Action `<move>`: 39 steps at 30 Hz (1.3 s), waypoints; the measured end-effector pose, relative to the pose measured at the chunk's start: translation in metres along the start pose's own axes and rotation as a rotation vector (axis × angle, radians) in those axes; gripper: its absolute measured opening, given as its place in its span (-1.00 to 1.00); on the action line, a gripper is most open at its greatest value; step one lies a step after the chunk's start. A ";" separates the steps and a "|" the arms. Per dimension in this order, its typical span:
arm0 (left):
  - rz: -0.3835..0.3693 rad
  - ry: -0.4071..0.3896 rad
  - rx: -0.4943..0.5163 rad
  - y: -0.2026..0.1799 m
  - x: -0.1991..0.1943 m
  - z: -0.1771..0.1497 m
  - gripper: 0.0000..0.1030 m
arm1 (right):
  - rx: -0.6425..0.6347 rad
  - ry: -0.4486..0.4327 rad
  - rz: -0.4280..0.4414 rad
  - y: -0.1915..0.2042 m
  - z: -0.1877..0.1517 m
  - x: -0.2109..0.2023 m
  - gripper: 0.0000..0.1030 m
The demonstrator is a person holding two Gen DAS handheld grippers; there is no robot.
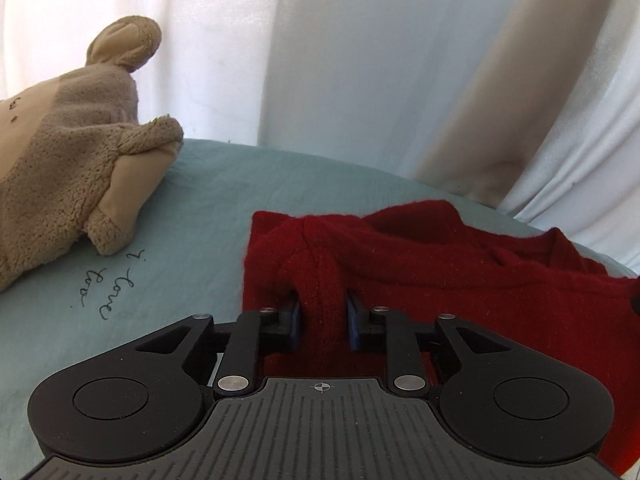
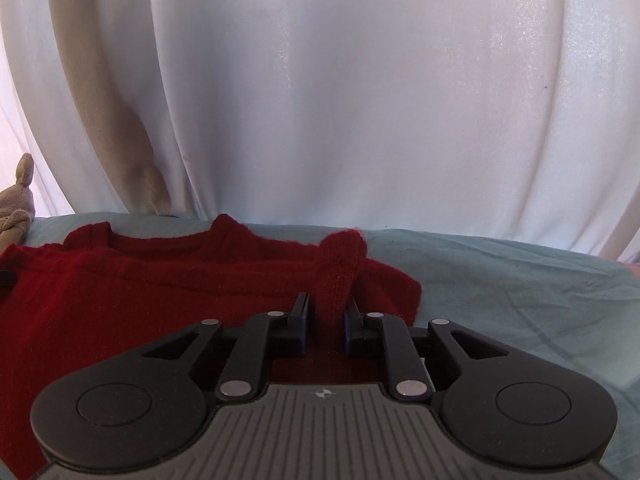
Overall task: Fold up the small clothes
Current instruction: 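Fold the hem up toward the collar with both grippers, then lay the folded hem down and open both grippers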
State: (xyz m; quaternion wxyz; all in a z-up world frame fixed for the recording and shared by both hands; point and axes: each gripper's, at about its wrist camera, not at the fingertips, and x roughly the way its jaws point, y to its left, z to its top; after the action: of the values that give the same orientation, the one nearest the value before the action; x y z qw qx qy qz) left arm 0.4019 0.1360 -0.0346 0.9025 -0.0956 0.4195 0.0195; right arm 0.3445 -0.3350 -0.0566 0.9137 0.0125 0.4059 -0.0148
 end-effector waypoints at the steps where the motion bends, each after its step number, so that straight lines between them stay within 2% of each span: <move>1: 0.010 -0.001 0.002 -0.002 -0.001 0.002 -0.60 | -0.016 -0.001 -0.009 0.006 -0.002 -0.002 -0.71; 3: 0.021 -0.014 0.013 -0.005 -0.006 0.005 -0.63 | -0.061 -0.018 -0.036 0.010 -0.002 -0.008 -0.81; 6: 0.017 -0.069 0.030 -0.009 -0.025 0.016 -0.64 | -0.154 -0.078 -0.111 0.023 0.004 -0.017 -0.82; 8: 0.015 -0.116 0.044 -0.010 -0.039 0.025 -0.64 | -0.183 -0.129 -0.128 0.028 0.011 -0.028 -0.82; 9: 0.022 -0.138 0.046 -0.011 -0.043 0.032 -0.65 | -0.200 -0.161 -0.146 0.031 0.015 -0.033 -0.82; 10: 0.037 -0.161 0.047 -0.011 -0.046 0.039 -0.78 | -0.214 -0.186 -0.160 0.034 0.019 -0.036 -0.82; 12: 0.072 -0.202 0.032 -0.007 -0.046 0.052 -0.77 | -0.231 -0.216 -0.198 0.037 0.026 -0.034 -0.82; 14: 0.060 -0.202 -0.020 0.000 -0.039 0.059 -0.77 | -0.220 -0.225 -0.231 0.037 0.033 -0.027 -0.82; 16: 0.077 -0.204 0.005 -0.004 -0.026 0.056 -0.76 | -0.207 -0.227 -0.260 0.036 0.035 -0.015 -0.82; 18: 0.140 -0.179 0.068 -0.013 -0.005 0.047 -0.74 | -0.253 -0.220 -0.308 0.040 0.030 0.001 -0.82; 21: 0.229 -0.111 0.111 -0.017 0.020 0.031 -0.63 | -0.304 -0.166 -0.338 0.045 0.016 0.025 -0.82; 22: 0.235 -0.100 0.115 -0.016 0.021 0.025 -0.58 | -0.319 -0.135 -0.350 0.045 0.012 0.031 -0.73; 24: 0.230 -0.095 0.120 -0.015 0.017 0.017 -0.43 | -0.303 -0.146 -0.348 0.043 0.008 0.025 -0.71; 27: 0.230 -0.097 0.131 -0.019 0.007 0.009 -0.35 | -0.261 -0.183 -0.316 0.041 0.007 0.003 -0.67; 30: 0.218 -0.090 0.154 -0.031 -0.001 0.003 -0.21 | -0.273 -0.203 -0.279 0.047 0.005 -0.013 -0.65; 34: 0.188 -0.094 0.166 -0.045 -0.008 0.000 0.01 | -0.298 -0.180 -0.235 0.061 -0.003 -0.015 -0.65; 39: 0.152 -0.087 0.186 -0.061 -0.011 -0.008 0.08 | -0.312 -0.121 -0.231 0.065 -0.021 -0.003 -0.65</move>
State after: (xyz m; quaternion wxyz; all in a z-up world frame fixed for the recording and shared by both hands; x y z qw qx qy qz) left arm 0.3960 0.0747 -0.0213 0.9207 0.0215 0.3860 0.0531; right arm 0.3292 -0.2695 -0.0680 0.9196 -0.1768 0.3462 -0.0570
